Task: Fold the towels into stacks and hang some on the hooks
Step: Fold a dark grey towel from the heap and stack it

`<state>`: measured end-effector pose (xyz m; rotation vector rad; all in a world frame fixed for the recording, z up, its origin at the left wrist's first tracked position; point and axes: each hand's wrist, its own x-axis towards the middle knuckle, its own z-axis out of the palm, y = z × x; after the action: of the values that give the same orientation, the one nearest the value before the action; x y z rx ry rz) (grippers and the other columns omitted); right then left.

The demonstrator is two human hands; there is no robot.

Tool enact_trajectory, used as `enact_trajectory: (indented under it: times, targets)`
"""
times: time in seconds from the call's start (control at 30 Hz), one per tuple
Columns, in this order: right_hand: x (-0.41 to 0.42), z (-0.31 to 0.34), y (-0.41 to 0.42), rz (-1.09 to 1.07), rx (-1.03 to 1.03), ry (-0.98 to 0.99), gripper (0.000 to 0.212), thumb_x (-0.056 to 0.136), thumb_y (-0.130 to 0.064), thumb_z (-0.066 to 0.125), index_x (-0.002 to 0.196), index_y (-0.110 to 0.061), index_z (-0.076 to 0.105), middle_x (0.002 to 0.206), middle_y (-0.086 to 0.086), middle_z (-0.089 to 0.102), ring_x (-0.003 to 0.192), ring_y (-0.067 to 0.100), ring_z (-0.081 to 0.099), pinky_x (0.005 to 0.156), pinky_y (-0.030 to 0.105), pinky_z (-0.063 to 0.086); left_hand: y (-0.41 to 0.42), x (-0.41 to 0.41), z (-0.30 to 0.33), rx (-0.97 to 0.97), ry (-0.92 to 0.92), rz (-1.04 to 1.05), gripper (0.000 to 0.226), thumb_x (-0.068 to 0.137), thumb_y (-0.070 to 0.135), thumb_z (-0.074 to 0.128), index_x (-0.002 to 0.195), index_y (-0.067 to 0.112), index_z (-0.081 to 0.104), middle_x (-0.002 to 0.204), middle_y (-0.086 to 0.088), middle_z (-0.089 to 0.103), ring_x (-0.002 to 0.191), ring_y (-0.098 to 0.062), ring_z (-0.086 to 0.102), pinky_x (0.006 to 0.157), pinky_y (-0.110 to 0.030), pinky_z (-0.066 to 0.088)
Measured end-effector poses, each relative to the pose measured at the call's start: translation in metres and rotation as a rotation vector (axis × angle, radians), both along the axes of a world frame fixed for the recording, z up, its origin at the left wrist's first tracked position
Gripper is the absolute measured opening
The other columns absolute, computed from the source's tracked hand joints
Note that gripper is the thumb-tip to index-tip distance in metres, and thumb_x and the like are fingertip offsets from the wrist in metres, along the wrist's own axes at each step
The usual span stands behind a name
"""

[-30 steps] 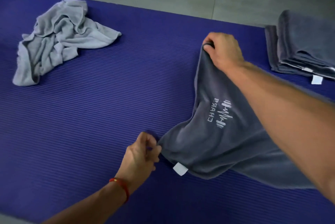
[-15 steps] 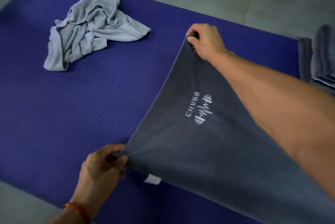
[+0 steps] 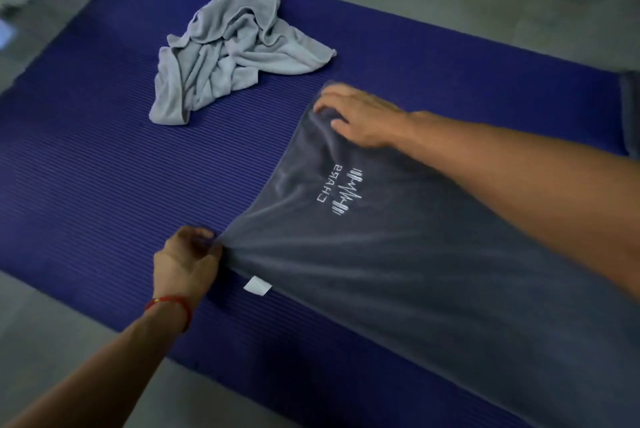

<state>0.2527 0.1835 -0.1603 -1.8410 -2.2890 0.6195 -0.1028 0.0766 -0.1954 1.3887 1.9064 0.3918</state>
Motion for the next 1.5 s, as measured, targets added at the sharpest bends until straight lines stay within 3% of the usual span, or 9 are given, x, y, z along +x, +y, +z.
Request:
enact_trajectory:
  times: [0.23,0.37,0.5,0.8,0.97,1.1,1.3,1.43,1.5]
  targets:
    - [0.083,0.04,-0.27,0.169,-0.09,-0.228,0.029,0.103,-0.033,0.045,0.129,-0.025,0.055,0.127,-0.002,0.056,0.11,0.021,0.061,0.096,0.039,0.052,-0.035,0.024,0.0,0.591,0.504,-0.709,0.024,0.093,0.029,0.05,0.11,0.012,0.054,0.104,-0.015,0.049,0.088,-0.036,0.048,0.069,-0.05,0.038]
    - [0.084,0.032,-0.43,-0.01,-0.103,-0.371,0.026,0.095,-0.044,0.046,0.112,-0.031,0.061,0.102,-0.007,0.064,0.088,0.018,0.068,0.079,0.029,0.058,-0.097,0.093,-0.004,0.804,0.142,-1.318,0.014,0.093,0.028,0.052,0.097,0.02,0.063,0.095,-0.004,0.056,0.081,-0.032,0.054,0.068,-0.042,0.036]
    - [0.057,-0.007,-0.513,-0.281,-0.136,-0.381,0.026,0.088,-0.044,0.05,0.105,-0.03,0.064,0.098,-0.006,0.064,0.087,0.02,0.068,0.071,0.031,0.06,-0.149,0.144,-0.032,0.821,-0.028,-1.643,0.021,0.095,0.027,0.057,0.111,0.024,0.07,0.113,0.002,0.064,0.098,-0.024,0.061,0.083,-0.039,0.044]
    - [0.032,-0.047,-0.519,-0.63,0.149,-0.323,0.027,0.098,-0.034,0.049,0.089,-0.018,0.069,0.087,-0.001,0.06,0.079,0.025,0.061,0.065,0.041,0.057,-0.154,0.173,-0.038,1.026,0.067,-1.689,0.016,0.094,0.027,0.063,0.094,0.016,0.074,0.093,-0.002,0.067,0.082,-0.026,0.066,0.069,-0.04,0.054]
    - [0.034,-0.043,-0.499,-0.755,0.22,-0.332,0.016,0.096,-0.018,0.049,0.093,-0.011,0.063,0.077,0.005,0.062,0.07,0.029,0.062,0.063,0.043,0.055,-0.164,0.173,-0.027,0.861,0.237,-1.615,0.027,0.093,0.037,0.054,0.099,0.017,0.071,0.096,-0.002,0.065,0.089,-0.028,0.064,0.074,-0.043,0.053]
    - [0.042,-0.048,-0.494,-0.616,0.206,-0.385,0.022,0.088,-0.012,0.056,0.107,-0.009,0.066,0.09,0.007,0.067,0.08,0.03,0.065,0.072,0.045,0.053,-0.167,0.183,-0.02,0.809,0.318,-1.553,0.019,0.079,0.019,0.067,0.097,0.017,0.065,0.094,-0.004,0.06,0.084,-0.029,0.059,0.07,-0.044,0.049]
    - [0.032,-0.044,-0.484,-0.515,0.099,-0.439,0.046,0.057,0.001,0.081,0.096,-0.015,0.063,0.09,0.003,0.052,0.077,0.027,0.057,0.064,0.04,0.05,-0.15,0.168,-0.013,0.808,0.443,-1.529,0.033,0.067,-0.003,0.054,0.095,0.012,0.064,0.093,-0.009,0.061,0.078,-0.033,0.06,0.063,-0.045,0.052]
    - [0.015,-0.047,-0.5,-0.514,0.215,-0.425,0.035,0.06,0.007,0.056,0.088,-0.014,0.055,0.079,0.005,0.051,0.067,0.03,0.055,0.053,0.042,0.049,-0.145,0.14,-0.016,0.841,0.287,-1.59,0.03,0.067,-0.001,0.047,0.089,0.013,0.063,0.086,-0.007,0.06,0.077,-0.03,0.06,0.062,-0.04,0.054]
    - [0.01,-0.049,-0.51,-0.5,0.248,-0.422,0.027,0.067,0.002,0.045,0.084,-0.014,0.058,0.076,0.004,0.051,0.065,0.029,0.055,0.054,0.041,0.049,-0.147,0.129,-0.021,0.802,0.245,-1.633,0.036,0.06,-0.003,0.063,0.091,0.015,0.062,0.089,-0.005,0.058,0.077,-0.027,0.059,0.065,-0.039,0.055]
